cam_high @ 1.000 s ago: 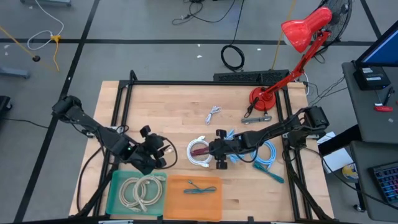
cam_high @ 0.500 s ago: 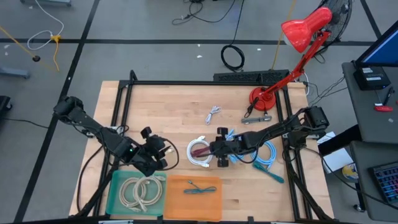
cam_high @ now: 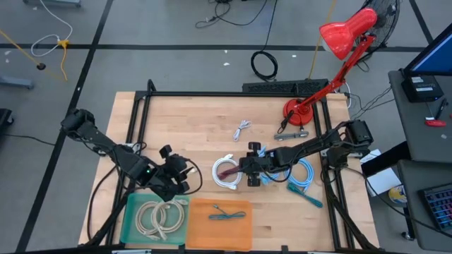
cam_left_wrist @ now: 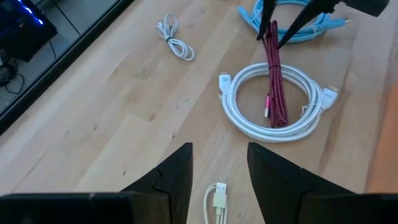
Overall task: Pick & Place USB Port
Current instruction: Put the red charger cable into the orange bin
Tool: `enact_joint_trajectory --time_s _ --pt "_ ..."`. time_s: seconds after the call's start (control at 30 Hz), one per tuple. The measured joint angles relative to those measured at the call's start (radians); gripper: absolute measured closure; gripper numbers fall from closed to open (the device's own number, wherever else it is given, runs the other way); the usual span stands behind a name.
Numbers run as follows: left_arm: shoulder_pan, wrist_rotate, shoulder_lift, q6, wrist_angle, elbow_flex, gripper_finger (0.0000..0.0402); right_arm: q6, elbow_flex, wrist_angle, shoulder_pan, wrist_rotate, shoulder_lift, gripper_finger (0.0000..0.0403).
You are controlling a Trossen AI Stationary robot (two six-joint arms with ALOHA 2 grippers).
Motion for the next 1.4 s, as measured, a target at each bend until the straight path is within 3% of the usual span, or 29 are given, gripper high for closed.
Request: enact_joint_trajectory --time_s 0.43,0.67,0.77,1.1,1.23,1.4 --pt "0.000 -0.005 0.000 0.000 0.000 0.000 0.0245 0.082 0.002 0.006 -0.001 -0.097 0.106 0.0279" --pt "0.000 -0.007 0.000 -0.001 0.000 0.000 0.0245 0.095 -0.002 0.046 0.010 -0.066 0.080 0.0370" --pt "0.000 -0.012 0.000 -0.005 -0.001 0.000 0.0245 0.101 -0.002 0.043 0.016 -0.022 0.065 0.0377" --pt "-0.028 -0.204 0.000 -0.061 -0.082 0.000 0.0245 0.047 -0.002 0.246 0.046 0.054 0.011 0.0377" --pt "-0.059 -0.317 -0.006 -0.133 -0.161 -0.012 0.0245 -0.048 0.002 0.466 0.074 0.053 -0.021 0.0377" --pt "-0.104 -0.450 -0.059 -0.159 -0.120 -0.104 0.0245 -0.188 0.002 0.748 0.107 0.030 -0.049 0.0377"
